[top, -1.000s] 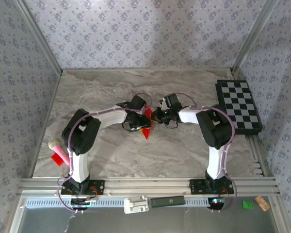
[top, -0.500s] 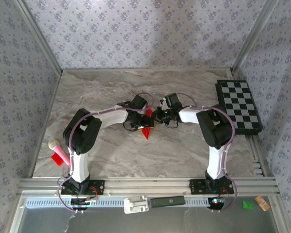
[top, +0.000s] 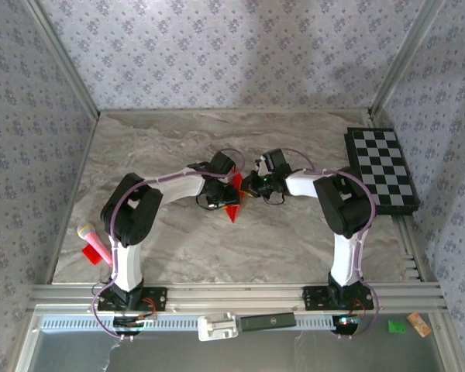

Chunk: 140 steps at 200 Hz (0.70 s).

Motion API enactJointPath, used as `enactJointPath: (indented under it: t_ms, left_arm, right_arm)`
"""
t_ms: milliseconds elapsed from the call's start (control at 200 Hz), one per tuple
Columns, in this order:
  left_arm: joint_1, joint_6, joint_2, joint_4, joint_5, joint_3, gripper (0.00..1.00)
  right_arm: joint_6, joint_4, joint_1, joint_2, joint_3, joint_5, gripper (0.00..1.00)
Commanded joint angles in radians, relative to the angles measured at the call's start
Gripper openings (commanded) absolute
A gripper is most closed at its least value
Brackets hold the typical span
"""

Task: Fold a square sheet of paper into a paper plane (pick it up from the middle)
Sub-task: Move the paper plane to the top-center of the table.

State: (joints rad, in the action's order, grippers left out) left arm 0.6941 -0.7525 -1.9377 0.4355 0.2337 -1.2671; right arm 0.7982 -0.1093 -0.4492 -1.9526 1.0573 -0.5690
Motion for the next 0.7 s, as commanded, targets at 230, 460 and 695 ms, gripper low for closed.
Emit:
enactJointPath:
  t_ms: [230,460,695]
  left_arm:
    - [0.006,0.012,0.004,0.095,-0.081,-0.063,0.27]
    - [0.005,0.06,-0.02,0.177,-0.141,-0.12,0.24]
    - [0.006,0.081,-0.057,0.211,-0.145,-0.157,0.24]
  right_arm:
    - [-0.004,0.015,0.01,0.044,-0.003,0.01,0.3]
    - [-0.011,0.0,0.028,0.093,-0.044,0.055,0.45]
    - [-0.023,0.006,0.037,0.118,-0.057,0.071,0.47]
